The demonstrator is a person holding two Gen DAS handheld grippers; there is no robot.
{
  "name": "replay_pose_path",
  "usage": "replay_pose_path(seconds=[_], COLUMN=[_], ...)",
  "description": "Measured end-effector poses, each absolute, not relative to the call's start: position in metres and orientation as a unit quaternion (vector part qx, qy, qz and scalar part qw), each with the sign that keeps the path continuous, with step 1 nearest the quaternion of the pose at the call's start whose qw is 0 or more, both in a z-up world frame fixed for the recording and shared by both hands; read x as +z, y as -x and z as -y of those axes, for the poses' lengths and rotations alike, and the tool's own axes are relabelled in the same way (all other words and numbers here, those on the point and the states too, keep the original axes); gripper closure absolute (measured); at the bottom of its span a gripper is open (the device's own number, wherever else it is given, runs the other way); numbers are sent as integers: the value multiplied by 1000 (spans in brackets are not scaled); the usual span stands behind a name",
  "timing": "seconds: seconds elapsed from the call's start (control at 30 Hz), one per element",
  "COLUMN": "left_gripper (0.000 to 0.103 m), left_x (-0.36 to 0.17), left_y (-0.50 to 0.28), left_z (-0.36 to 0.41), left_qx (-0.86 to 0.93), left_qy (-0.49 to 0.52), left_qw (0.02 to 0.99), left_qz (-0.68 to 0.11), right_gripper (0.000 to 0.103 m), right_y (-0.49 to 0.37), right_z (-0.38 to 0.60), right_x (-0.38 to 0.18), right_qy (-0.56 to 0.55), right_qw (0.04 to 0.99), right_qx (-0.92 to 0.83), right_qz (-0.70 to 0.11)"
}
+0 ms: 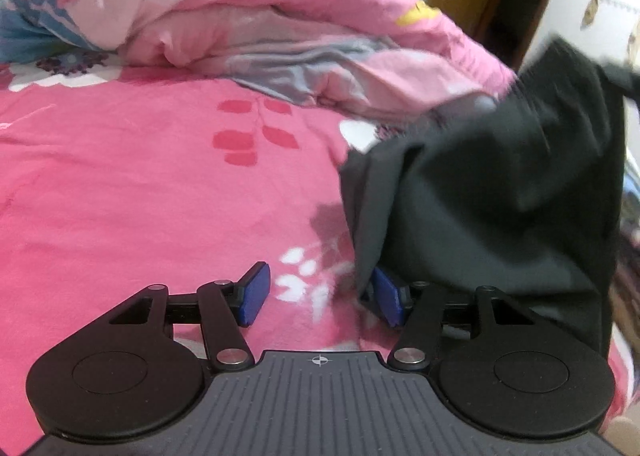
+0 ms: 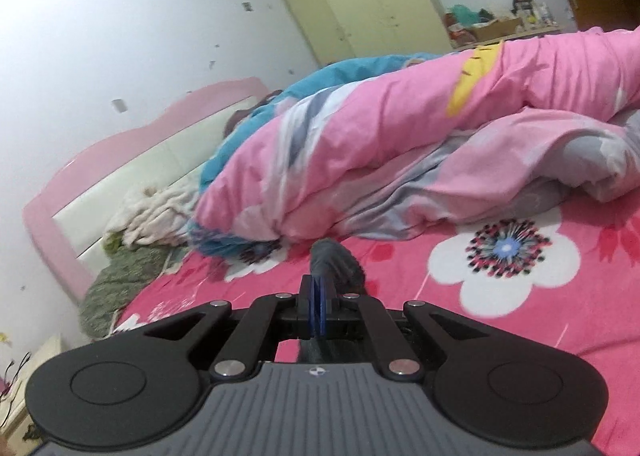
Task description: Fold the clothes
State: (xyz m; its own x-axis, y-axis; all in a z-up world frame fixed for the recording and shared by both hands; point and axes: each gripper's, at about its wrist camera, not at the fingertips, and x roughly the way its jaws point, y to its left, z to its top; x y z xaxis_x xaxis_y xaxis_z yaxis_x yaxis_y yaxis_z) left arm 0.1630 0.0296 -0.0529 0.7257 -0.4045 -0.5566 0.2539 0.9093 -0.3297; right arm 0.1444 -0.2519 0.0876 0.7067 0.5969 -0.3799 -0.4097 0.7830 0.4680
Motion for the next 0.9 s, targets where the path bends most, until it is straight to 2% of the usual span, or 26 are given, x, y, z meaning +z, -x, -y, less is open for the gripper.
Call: replay_pose_path(seconds=[0.2,0.47,0.57,0.63,0.7,0.8,0.87,0.9], left_gripper=[44,36,30,23,23,23,23,23], left_x=[-50,-50,-45,-42,-43,-48,-53,-55], left_y=[-154,-125,-103,-90,-82,-76,-73,-69], left_z=[-66,-114,-113,-105,-96,-85,-79,-78], left_qx=[-190,-248,-285,-300,-307,-308,-308,-308], left_qy=[171,265,277,268,256,246,242,240], left_qw=[914,879,867,865,865,863,860,860], left_qz=[-316,-309,-301,-300,-303,-317,-327,-328], right_gripper=[101,101,101,101,99,89,66,62], right_y=[-91,-50,-46,-45,-43,-33,-21,-13], right_z=[222,167,153,145,139,143,157,167], right_x=[50,-19,-38,-48,-55,-52,-43,-37], right_qy=[-164,-149,-136,-115,-92,-77,-80,-84], right_qw=[879,842,838,845,852,852,858,865], right_qx=[336,389,389,377,362,363,366,364], right_qz=[-296,-343,-358,-361,-368,-369,-351,-335])
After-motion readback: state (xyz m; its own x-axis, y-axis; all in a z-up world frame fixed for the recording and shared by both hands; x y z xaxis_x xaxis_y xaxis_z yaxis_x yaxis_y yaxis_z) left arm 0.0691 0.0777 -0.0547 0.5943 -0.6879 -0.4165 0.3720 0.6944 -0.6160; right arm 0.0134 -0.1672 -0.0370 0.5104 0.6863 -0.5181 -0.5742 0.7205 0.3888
